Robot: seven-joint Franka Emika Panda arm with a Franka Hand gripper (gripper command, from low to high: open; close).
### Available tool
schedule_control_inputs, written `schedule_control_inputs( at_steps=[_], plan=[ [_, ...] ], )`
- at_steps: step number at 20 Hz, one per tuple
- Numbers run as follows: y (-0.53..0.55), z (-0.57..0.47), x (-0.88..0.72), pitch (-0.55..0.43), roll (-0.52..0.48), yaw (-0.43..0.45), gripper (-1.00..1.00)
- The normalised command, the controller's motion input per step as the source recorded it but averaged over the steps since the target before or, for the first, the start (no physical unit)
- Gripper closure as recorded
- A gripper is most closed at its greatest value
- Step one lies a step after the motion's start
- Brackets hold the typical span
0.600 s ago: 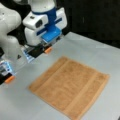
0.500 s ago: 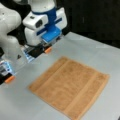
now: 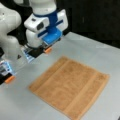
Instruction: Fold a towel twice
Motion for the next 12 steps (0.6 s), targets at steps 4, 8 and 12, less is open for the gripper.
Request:
schedule_control_inputs(
  at_steps=[4,8,12],
  plan=[
    [0.33,0.04,0.45,0.164,0.020,-0.204,-1.00],
    [0.29,0.07,0.49,0.170,-0.003,-0.281,-1.00],
    [0.30,0.05,0.53,0.246,0.003,-0.350,-1.00]
  ],
)
